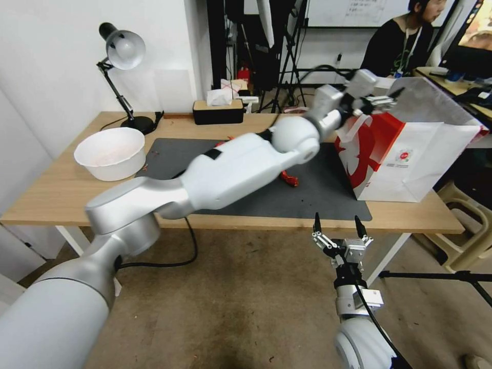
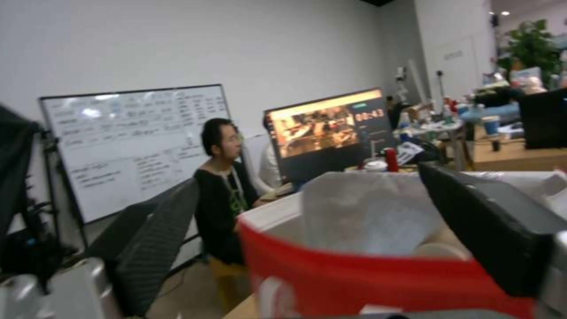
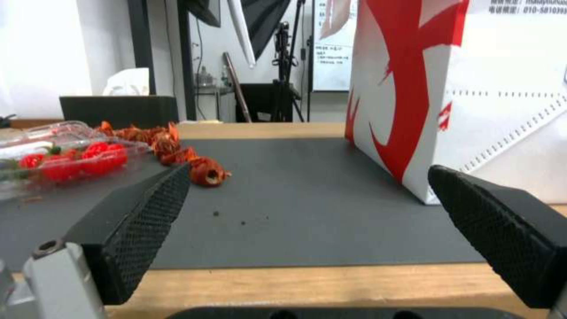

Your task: Pick up the trash from the table and place it into the takeout bag.

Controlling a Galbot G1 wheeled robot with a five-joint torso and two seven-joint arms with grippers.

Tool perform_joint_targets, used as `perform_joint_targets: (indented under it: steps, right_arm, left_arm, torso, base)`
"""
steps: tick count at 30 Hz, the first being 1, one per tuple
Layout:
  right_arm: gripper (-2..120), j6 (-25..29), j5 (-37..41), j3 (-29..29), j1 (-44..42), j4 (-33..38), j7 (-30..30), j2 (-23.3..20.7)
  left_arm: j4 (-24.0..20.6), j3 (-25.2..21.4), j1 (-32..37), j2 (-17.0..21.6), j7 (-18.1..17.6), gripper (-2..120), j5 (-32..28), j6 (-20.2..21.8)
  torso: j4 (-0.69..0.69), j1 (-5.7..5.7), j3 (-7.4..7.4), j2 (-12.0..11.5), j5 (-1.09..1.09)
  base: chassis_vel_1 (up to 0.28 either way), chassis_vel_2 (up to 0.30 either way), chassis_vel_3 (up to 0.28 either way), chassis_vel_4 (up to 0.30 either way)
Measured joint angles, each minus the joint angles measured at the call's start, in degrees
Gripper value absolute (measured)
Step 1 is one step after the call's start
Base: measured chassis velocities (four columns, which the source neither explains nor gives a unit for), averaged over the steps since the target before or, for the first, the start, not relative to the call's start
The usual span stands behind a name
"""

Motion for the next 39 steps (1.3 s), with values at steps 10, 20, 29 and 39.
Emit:
perform_joint_targets:
  steps: [10,20,29,39]
  right_arm:
    - [100,-0.1,-0.19,-0.13,-0.33,0.32,-0.04,-0.01]
    - [100,-0.19,-0.35,-0.27,-0.42,0.5,-0.1,-0.16]
    - [100,-0.2,-0.6,-0.51,-0.54,0.55,-0.18,-0.12]
    - [100,-0.13,-1.15,-1.23,-0.54,0.29,-0.25,-0.11]
  left_arm:
    - [-8.18,-6.94,9.83,13.64,-0.64,100,1.58,0.2]
    - [-15.61,-16.95,23.4,23.32,-0.4,100,5.05,0.37]
    - [-22.66,-28.77,38.61,29.02,-0.38,100,10.25,0.47]
    - [-30.03,-44.6,55.63,32.15,-0.24,100,14.47,-0.71]
  torso:
    - [-0.01,0.0,0.0,0.0,-0.01]
    - [0.0,0.0,0.0,0.0,0.0]
    - [0.0,0.0,0.0,0.0,0.0]
    - [0.0,-0.01,-0.01,0.01,0.01]
  base:
    - [0.0,0.0,0.0,0.0]
    - [0.0,0.0,0.0,0.0]
    - [0.0,0.0,0.0,0.0]
    - [0.0,0.0,0.0,0.0]
